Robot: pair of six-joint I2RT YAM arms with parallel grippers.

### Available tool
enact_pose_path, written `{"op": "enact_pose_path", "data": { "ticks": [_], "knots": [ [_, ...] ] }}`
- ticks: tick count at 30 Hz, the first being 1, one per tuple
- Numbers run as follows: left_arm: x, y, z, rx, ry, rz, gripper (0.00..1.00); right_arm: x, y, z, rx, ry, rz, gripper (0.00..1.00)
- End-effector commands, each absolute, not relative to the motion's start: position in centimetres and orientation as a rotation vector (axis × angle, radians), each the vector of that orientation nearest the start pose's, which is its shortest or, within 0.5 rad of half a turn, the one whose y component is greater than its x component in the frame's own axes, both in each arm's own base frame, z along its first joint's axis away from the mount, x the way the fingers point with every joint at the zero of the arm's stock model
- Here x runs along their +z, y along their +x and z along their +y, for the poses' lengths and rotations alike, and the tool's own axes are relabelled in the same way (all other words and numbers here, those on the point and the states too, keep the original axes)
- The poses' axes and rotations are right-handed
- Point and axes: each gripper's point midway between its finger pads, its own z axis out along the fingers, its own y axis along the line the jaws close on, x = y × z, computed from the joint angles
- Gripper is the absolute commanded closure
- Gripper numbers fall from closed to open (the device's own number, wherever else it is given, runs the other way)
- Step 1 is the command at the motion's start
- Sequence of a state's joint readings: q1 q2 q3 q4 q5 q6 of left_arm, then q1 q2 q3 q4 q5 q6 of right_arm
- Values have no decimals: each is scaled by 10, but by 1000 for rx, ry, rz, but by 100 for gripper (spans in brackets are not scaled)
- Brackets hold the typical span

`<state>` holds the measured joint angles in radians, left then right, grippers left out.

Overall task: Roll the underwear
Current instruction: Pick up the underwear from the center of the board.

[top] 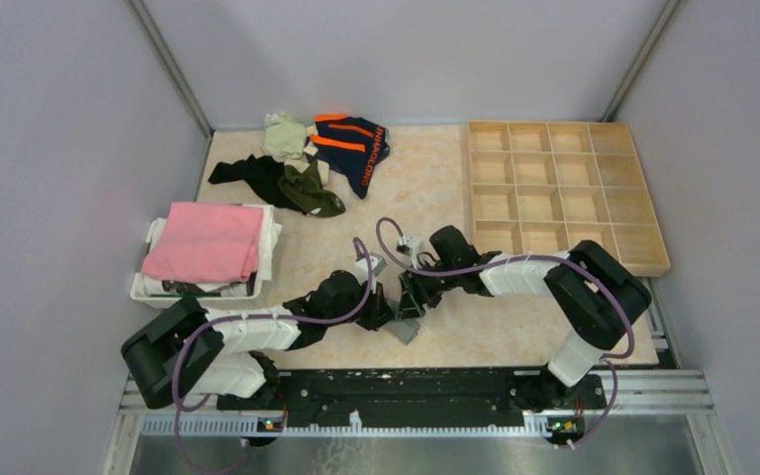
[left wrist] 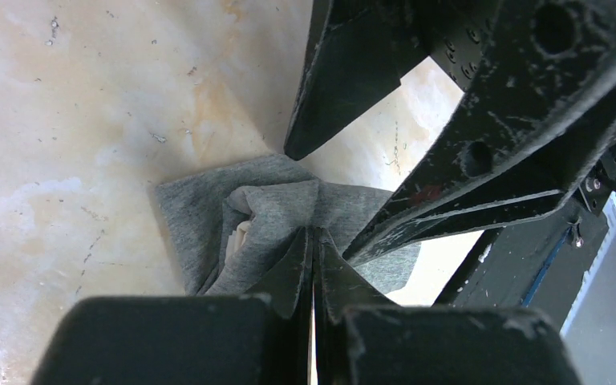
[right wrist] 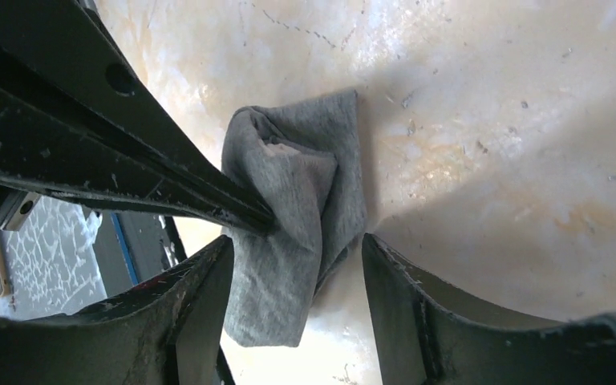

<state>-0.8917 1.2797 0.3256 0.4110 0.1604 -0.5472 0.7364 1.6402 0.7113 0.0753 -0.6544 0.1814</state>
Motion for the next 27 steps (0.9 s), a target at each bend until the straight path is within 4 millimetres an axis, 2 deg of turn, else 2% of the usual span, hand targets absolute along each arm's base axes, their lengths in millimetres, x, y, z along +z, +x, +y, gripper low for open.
{"op": "enact_pose_path", "data": {
  "ticks": [1, 9, 17, 21, 24, 25, 27],
  "knots": [
    [50, 171, -291, -995, 509, 2203, 100, 12, 177, 307, 1149, -1043, 2386, 42],
    [50, 171, -292, -998, 510, 2204, 100, -4, 169, 304, 1173, -1054, 2439, 55],
    [48, 171, -292, -995, 512, 2209, 100, -8, 162, 300, 1189, -1037, 2465, 77],
    [51, 172, -292, -995, 507, 2200, 100, -6, 159, 301, 1216, -1018, 2458, 94],
    [68, 177, -297, -1015, 497, 2160, 100, -2, 160, 303, 1231, -995, 2441, 100],
    [78, 180, -300, -1022, 491, 2139, 100, 0, 160, 303, 1236, -981, 2434, 100],
    [111, 190, -306, -1032, 467, 2073, 100, 6, 162, 303, 1234, -959, 2409, 100]
  ]
}}
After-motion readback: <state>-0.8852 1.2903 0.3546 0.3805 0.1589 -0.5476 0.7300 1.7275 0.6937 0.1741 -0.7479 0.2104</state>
